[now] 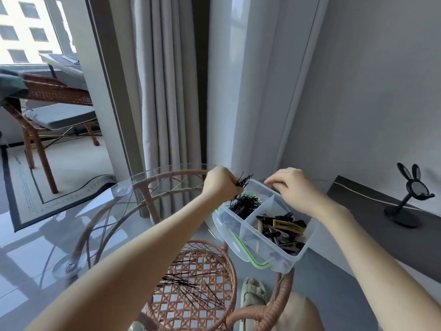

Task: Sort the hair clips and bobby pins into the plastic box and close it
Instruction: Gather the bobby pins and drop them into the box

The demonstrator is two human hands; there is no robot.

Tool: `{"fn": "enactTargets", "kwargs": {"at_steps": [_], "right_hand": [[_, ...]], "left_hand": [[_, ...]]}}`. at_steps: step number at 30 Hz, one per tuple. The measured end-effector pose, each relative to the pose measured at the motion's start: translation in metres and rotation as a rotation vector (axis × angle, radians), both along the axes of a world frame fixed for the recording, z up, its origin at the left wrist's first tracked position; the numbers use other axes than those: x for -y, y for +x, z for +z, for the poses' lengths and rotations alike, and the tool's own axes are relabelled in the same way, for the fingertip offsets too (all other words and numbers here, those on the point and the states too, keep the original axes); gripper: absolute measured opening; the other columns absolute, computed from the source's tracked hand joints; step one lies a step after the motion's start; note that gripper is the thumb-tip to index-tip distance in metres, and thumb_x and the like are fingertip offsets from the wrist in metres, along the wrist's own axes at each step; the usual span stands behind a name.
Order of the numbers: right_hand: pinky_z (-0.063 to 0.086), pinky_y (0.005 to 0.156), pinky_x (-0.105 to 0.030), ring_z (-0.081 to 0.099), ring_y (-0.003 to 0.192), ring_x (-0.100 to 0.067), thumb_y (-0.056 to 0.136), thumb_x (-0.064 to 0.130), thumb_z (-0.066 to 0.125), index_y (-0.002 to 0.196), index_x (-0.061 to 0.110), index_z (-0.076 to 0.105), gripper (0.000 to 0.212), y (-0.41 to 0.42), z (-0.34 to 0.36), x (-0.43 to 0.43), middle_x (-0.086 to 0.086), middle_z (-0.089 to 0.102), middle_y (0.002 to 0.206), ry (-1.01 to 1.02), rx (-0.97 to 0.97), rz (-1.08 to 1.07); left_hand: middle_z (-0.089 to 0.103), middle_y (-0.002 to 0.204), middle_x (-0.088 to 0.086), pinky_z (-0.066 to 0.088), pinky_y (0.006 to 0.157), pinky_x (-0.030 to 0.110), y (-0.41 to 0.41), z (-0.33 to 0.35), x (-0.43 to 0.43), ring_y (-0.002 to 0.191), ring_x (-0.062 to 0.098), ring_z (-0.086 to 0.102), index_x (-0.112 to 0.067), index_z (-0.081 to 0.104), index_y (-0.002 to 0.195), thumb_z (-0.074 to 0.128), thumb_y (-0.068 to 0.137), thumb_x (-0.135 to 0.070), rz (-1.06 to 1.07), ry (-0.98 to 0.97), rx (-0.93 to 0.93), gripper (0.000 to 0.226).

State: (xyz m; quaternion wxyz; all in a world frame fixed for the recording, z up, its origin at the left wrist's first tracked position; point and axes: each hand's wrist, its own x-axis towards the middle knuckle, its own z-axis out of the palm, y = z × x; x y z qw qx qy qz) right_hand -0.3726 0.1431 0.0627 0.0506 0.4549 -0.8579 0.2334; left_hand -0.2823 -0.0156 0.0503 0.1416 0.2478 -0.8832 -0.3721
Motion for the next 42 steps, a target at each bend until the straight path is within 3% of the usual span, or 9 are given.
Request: {"fn": "enactTargets", "kwargs": {"at_steps": [5, 9, 16, 19, 22, 28, 33, 39, 42], "right_hand": [[0.035, 0.086, -0.020, 0.054, 0.102, -0.018, 0.092, 0.000, 0.045, 0.104, 0.009, 0.069, 0.029, 0.019, 0.005, -0.026, -0.003, 0.069, 0.103, -0.005, -0.015, 0.035], [0.043, 0.087, -0.025, 0.058, 0.100, -0.018, 0.091, 0.000, 0.047, 0.104, 0.008, 0.069, 0.027, 0.042, 0.013, -0.032, -0.003, 0.069, 0.102, -0.085, -0.021, 0.068], [0.041, 0.085, -0.014, 0.050, 0.093, 0.009, 0.081, 0.036, 0.067, 0.118, 0.021, 0.060, 0.041, 0.121, -0.016, -0.028, 0.016, 0.057, 0.111, 0.038, 0.215, 0.299], [0.033, 0.102, -0.024, 0.036, 0.122, -0.003, 0.073, 0.056, 0.065, 0.135, 0.025, 0.042, 0.073, 0.147, -0.048, -0.019, 0.014, 0.044, 0.130, 0.315, 0.171, 0.294], [0.038, 0.096, -0.030, 0.042, 0.119, -0.015, 0.067, 0.065, 0.063, 0.125, 0.019, 0.047, 0.075, 0.165, -0.072, -0.012, 0.004, 0.048, 0.123, 0.422, 0.095, 0.091], [0.035, 0.103, -0.034, 0.041, 0.125, -0.024, 0.065, 0.069, 0.062, 0.134, 0.013, 0.033, 0.094, 0.187, -0.079, 0.010, -0.007, 0.045, 0.135, 0.452, 0.211, 0.017], [0.041, 0.099, -0.038, 0.057, 0.105, -0.024, 0.072, 0.054, 0.067, 0.115, 0.008, 0.046, 0.066, 0.196, -0.078, 0.042, -0.007, 0.060, 0.112, 0.440, 0.255, 0.045], [0.045, 0.081, -0.031, 0.062, 0.092, -0.025, 0.087, 0.021, 0.061, 0.100, 0.001, 0.059, 0.024, 0.207, -0.078, 0.070, -0.012, 0.066, 0.098, 0.288, 0.347, 0.019], [0.054, 0.078, -0.032, 0.067, 0.065, -0.018, 0.091, 0.012, 0.051, 0.102, 0.005, 0.060, 0.016, 0.203, -0.078, 0.075, -0.010, 0.067, 0.088, 0.136, 0.629, 0.037]], "left_hand": [[0.068, 0.087, 0.015, 0.043, 0.063, 0.029, -0.020, -0.007, -0.016, 0.088, 0.032, 0.064, -0.008, 0.047, 0.059, 0.056, 0.079, -0.003, -0.107, -0.303, 0.256, 0.023], [0.057, 0.075, 0.011, 0.044, 0.064, 0.031, -0.011, 0.008, -0.016, 0.074, 0.027, 0.055, 0.002, 0.064, 0.081, 0.047, 0.087, -0.011, -0.160, -0.286, 0.271, 0.022], [0.069, 0.111, 0.003, 0.054, 0.087, 0.036, 0.094, 0.006, 0.029, 0.095, 0.023, 0.067, -0.016, 0.068, 0.109, 0.054, 0.090, -0.020, -0.175, -0.173, 0.111, 0.024], [0.063, 0.119, -0.003, 0.049, 0.093, 0.031, 0.156, -0.017, 0.046, 0.105, 0.016, 0.061, -0.025, 0.063, 0.116, 0.057, 0.084, -0.037, -0.248, -0.309, 0.283, 0.035], [0.049, 0.130, -0.002, 0.044, 0.094, 0.029, 0.208, -0.041, 0.054, 0.115, 0.016, 0.050, -0.034, 0.047, 0.129, 0.052, 0.079, -0.060, -0.106, -0.420, 0.534, 0.057], [0.056, 0.123, 0.008, 0.048, 0.091, 0.029, 0.248, -0.073, 0.038, 0.104, 0.019, 0.057, -0.015, 0.039, 0.132, 0.049, 0.091, -0.034, 0.203, -0.228, 0.502, 0.045], [0.056, 0.095, 0.003, 0.046, 0.062, 0.022, 0.226, -0.078, 0.014, 0.085, 0.017, 0.054, -0.011, 0.045, 0.107, 0.049, 0.085, -0.003, 0.151, -0.157, 0.379, 0.024], [0.052, 0.083, -0.001, 0.042, 0.061, 0.025, 0.201, -0.081, -0.002, 0.071, 0.012, 0.046, -0.014, 0.046, 0.089, 0.057, 0.076, 0.000, 0.231, 0.070, 0.207, 0.022], [0.057, 0.092, 0.003, 0.051, 0.073, 0.030, 0.206, -0.079, 0.009, 0.083, 0.017, 0.055, -0.015, 0.050, 0.088, 0.060, 0.074, 0.002, 0.253, 0.139, 0.140, 0.024]]}}
